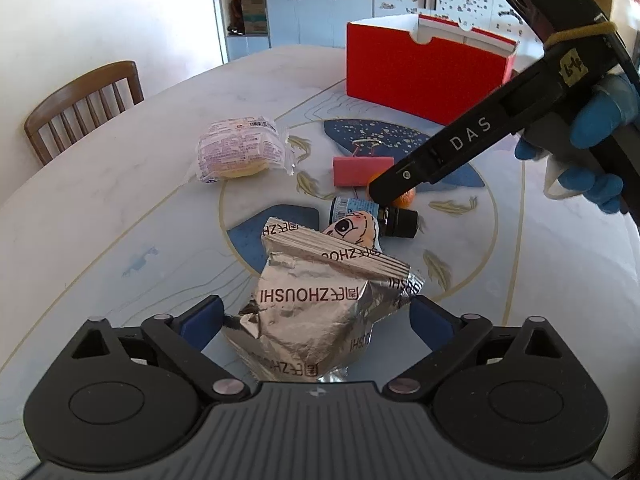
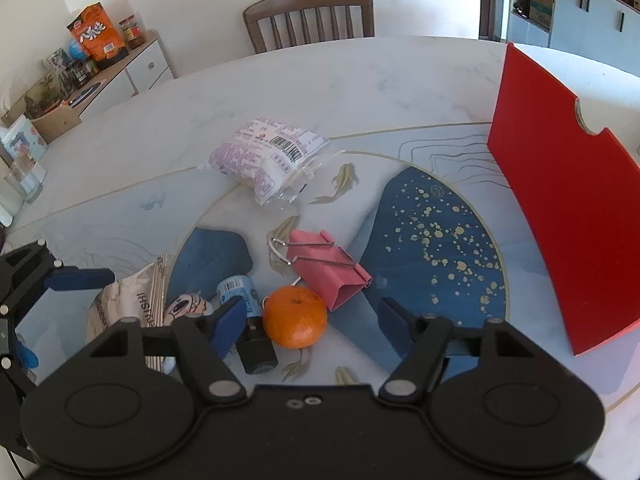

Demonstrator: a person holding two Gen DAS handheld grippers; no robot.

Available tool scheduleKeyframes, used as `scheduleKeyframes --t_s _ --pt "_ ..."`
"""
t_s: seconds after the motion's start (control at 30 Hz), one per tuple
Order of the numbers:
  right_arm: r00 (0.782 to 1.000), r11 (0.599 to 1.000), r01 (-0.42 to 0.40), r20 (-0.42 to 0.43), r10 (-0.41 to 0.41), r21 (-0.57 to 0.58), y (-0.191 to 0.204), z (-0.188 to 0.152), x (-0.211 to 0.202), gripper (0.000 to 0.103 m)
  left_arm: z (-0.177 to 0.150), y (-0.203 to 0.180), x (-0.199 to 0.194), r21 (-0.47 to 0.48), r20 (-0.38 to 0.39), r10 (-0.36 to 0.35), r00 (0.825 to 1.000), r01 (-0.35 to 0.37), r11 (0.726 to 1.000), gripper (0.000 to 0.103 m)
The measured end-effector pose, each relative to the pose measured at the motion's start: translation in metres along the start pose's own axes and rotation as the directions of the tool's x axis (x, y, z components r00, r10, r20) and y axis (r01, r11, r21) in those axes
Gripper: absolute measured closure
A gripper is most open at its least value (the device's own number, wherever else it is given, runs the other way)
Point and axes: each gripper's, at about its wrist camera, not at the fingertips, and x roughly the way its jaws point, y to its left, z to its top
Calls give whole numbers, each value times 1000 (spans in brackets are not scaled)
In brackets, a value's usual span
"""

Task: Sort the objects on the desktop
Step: 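Grasp the silver foil snack bag with the left tool while the right tool grasps the orange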

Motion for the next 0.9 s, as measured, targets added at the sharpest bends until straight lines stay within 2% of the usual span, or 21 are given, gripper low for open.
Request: scheduleKeyframes --t_s 0.07,0.4,0.63,0.9 --pt "1000 1000 -8 -4 8 20 -3 1 0 43 1 0 0 -6 2 0 1000 0 1000 9" --pt "999 996 -33 -33 36 83 -8 0 6 52 3 -4 -3 -27 0 24 1000 -24 999 30" --pt "997 995 -71 -37 74 65 -5 0 5 68 2 -11 -7 -35 -4 41 999 -41 999 36" --pt "995 995 -88 -41 90 51 -7 -4 1 69 -2 -17 -15 -97 -8 50 999 -51 994 43"
